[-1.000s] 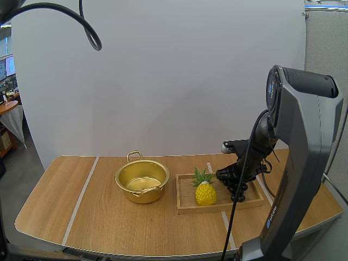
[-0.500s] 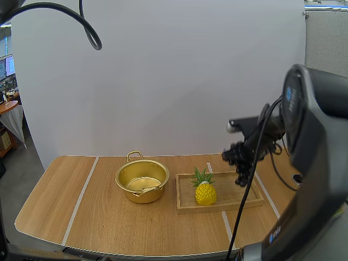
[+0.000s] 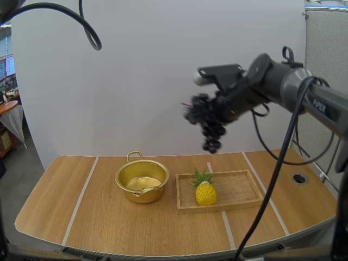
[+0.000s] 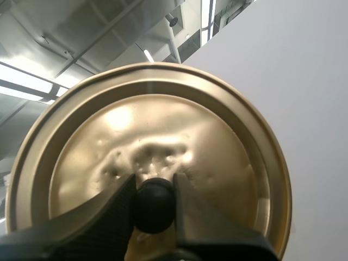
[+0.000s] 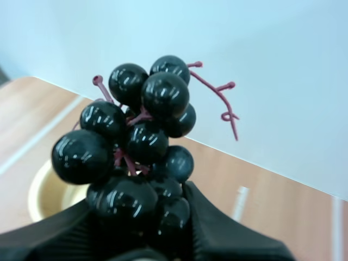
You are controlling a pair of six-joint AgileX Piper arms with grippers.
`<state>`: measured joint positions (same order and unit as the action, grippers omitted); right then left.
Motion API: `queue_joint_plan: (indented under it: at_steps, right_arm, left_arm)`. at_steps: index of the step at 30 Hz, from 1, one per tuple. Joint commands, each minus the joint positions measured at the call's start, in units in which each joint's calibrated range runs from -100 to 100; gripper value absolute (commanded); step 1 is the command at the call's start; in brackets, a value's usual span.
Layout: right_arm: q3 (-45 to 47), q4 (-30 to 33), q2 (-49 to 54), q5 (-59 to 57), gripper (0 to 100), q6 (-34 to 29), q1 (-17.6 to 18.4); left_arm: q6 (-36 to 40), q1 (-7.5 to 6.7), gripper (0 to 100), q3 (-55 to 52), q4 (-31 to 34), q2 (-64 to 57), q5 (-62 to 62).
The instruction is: Open the pot, put the grape inside, and close it
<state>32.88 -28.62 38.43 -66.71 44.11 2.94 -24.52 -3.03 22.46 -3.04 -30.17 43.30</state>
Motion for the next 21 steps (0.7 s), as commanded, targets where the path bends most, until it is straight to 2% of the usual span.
queue_joint_plan:
  at_steps: [1, 10, 15, 21]
  right_arm:
    - [-2.4, -1.2, 0.2, -0.8, 0, -2.1, 3.2]
    - [-8.2, -0.2, -10.9, -0.6, 0, -5.8, 11.8]
    - [-10.7, 1.6, -20.3, 0.5, 0, -6.1, 13.8]
    - [-12.8, 4.0, -29.4, 4.1, 0, -6.1, 14.0]
  left_arm:
    - [0.5, -0.27, 0, 0.5, 0.6, -0.3, -1.6]
    - [0.5, -0.27, 0, 0.5, 0.6, -0.3, -1.6]
    - [0.5, -0.27, 0, 0.5, 0.6, -0.3, -1.6]
    - [0.5, -0.27, 0, 0.5, 0.6, -0.3, -1.6]
